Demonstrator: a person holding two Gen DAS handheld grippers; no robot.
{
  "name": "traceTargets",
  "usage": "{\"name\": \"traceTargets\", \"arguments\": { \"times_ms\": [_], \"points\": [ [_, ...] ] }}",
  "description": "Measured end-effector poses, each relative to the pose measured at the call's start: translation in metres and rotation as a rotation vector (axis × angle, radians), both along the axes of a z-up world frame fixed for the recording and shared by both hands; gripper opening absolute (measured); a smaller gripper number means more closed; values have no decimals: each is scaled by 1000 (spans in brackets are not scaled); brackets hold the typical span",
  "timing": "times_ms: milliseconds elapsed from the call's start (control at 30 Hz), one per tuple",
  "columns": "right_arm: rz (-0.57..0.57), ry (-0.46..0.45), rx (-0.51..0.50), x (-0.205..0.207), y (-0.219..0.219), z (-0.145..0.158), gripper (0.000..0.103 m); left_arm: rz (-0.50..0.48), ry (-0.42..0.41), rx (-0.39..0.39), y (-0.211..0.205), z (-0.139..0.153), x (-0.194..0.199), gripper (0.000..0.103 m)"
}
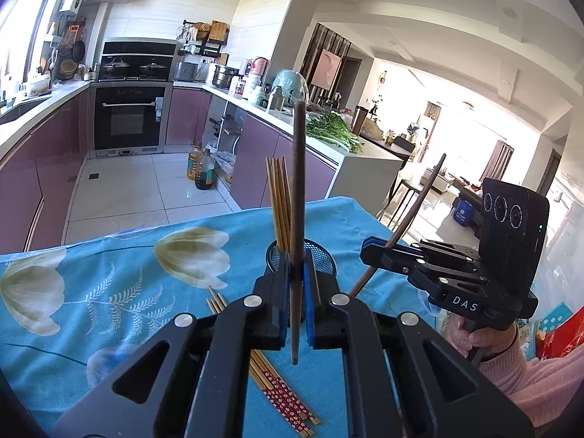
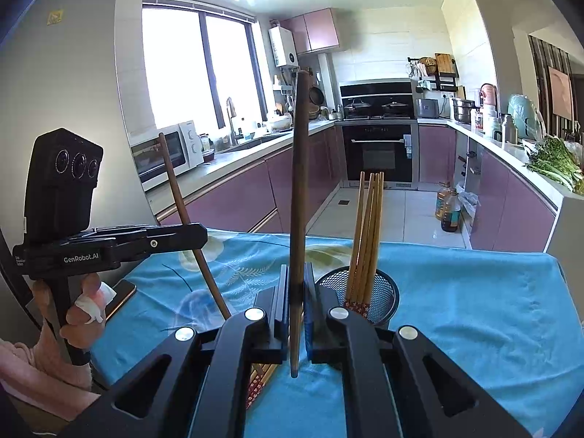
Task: Organize utensils
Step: 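Lower both upright chopsticks into the black mesh cup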
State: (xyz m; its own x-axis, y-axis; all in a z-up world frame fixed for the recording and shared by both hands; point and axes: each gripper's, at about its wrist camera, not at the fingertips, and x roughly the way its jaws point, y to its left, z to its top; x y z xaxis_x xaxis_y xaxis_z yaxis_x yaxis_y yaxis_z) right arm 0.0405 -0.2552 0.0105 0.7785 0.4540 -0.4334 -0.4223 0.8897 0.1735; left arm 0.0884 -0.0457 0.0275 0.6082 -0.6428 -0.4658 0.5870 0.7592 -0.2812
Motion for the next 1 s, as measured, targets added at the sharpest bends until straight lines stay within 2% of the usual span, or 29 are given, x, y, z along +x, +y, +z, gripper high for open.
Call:
{"name": "traceTargets", "arguments": {
  "times_ms": [1000],
  "points": [
    [-6, -55, -17, -1, 1, 14, 6, -29, -48, -7, -26, 14, 11, 7]
  ]
}}
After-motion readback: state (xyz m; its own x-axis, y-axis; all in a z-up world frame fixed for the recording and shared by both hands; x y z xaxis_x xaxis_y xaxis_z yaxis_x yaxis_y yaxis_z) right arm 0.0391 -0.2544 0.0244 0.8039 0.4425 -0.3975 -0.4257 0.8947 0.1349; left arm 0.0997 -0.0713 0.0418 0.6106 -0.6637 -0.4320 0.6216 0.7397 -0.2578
